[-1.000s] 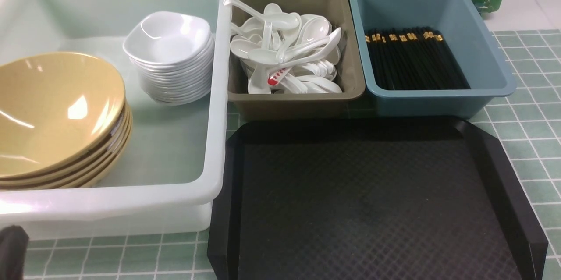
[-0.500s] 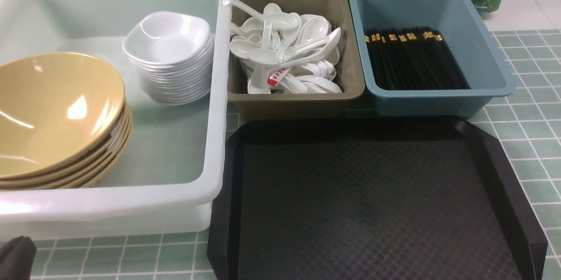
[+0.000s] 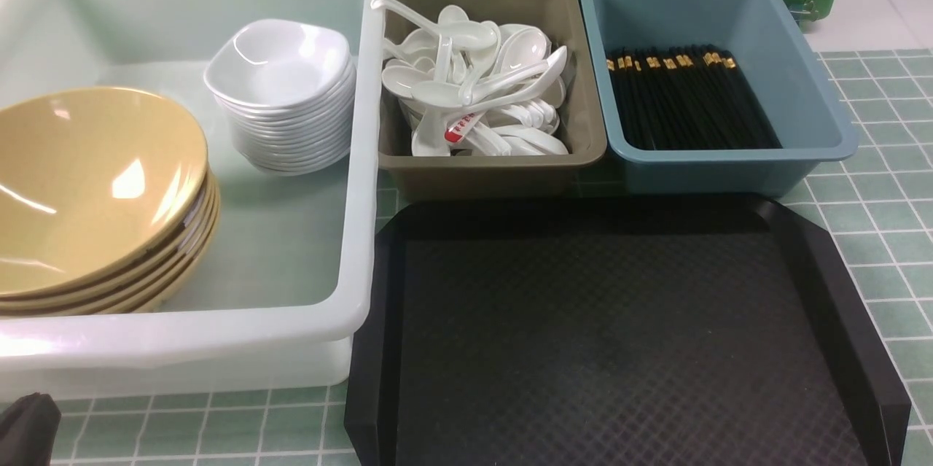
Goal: On blue table put chopsticks spoon bowls plates into blue grey white boxes.
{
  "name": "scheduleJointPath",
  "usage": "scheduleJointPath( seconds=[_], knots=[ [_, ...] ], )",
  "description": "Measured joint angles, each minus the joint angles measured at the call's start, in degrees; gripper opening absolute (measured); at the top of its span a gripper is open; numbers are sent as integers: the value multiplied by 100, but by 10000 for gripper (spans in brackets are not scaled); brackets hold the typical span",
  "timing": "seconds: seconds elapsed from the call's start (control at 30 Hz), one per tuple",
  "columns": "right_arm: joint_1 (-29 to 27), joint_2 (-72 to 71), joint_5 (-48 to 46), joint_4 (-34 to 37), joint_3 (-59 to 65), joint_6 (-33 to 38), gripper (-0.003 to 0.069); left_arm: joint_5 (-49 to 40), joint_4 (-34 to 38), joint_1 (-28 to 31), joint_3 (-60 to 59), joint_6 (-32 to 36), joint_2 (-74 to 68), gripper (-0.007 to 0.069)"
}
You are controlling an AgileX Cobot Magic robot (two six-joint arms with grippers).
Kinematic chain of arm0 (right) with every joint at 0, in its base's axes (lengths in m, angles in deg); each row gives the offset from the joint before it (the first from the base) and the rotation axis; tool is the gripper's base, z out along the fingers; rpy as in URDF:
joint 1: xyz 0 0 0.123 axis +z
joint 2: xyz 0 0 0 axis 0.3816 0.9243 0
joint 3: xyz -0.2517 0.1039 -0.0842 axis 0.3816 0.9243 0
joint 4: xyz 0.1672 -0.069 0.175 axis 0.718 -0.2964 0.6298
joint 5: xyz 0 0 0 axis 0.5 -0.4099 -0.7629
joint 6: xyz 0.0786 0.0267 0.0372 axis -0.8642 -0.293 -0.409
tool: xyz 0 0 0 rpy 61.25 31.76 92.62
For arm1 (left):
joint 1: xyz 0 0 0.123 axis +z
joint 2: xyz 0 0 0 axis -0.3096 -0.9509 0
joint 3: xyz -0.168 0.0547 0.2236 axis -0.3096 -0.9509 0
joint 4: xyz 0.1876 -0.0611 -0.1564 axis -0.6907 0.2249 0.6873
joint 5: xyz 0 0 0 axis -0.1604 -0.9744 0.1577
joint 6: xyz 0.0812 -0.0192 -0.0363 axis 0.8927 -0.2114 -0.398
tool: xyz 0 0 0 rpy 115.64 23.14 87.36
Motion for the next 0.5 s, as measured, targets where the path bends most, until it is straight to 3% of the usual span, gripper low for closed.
scheduleJointPath(
  seconds=[0.5],
  knots=[
    [0,0,0,0,0,0,90,0,0,0,0,5,0,-6]
  ],
)
